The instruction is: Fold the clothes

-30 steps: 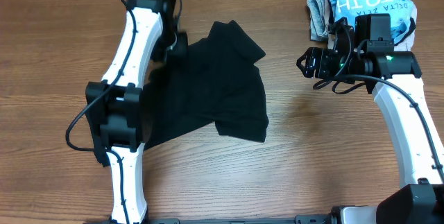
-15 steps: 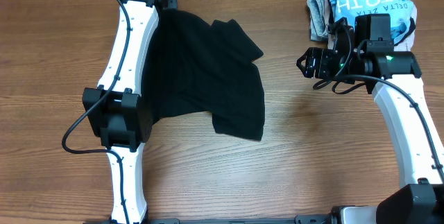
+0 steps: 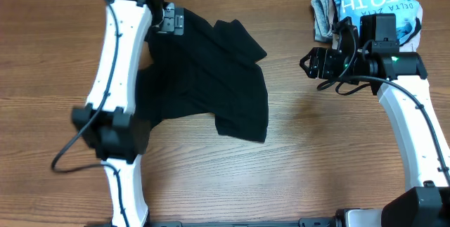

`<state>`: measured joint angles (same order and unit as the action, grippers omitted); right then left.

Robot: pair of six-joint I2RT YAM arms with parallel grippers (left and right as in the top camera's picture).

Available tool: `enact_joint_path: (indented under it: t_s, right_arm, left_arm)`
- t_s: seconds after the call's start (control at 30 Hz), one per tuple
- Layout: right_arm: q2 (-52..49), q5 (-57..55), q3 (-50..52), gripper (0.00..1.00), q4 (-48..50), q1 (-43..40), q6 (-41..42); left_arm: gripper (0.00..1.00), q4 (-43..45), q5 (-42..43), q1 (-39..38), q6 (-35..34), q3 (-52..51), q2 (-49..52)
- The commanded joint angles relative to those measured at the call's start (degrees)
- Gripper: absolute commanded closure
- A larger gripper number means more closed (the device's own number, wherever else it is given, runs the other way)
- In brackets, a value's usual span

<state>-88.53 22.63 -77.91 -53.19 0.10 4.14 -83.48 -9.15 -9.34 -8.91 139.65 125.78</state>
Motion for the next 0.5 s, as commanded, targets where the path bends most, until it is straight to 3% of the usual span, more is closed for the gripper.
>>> enact_joint_path:
  t_s: [0.0, 0.17, 0.27, 0.47]
  right_arm:
    - [3.5, 1.5, -1.5, 0.18, -0.6, 0.3, 2.4]
    - [7.2, 1.4, -1.5, 0.13, -2.4, 1.8, 5.2]
    - [9.4, -0.4, -1.5, 0.00, -3.5, 3.7, 6.6]
    - [10.4, -6.0, -1.5, 0.00, -4.4, 7.8, 8.0]
  left_arm:
    - [0.00, -2.9, 4.5, 0.0, -2.3, 2.6, -7.7]
    - [0.00, -9.8, 4.7, 0.0, -3.4, 2.6, -12.1]
    - [0.00, -13.3, 5.8, 0.0, -2.8, 1.9, -13.8]
    - [0.00, -13.3, 8.3, -1.4, -2.4, -6.0, -16.5]
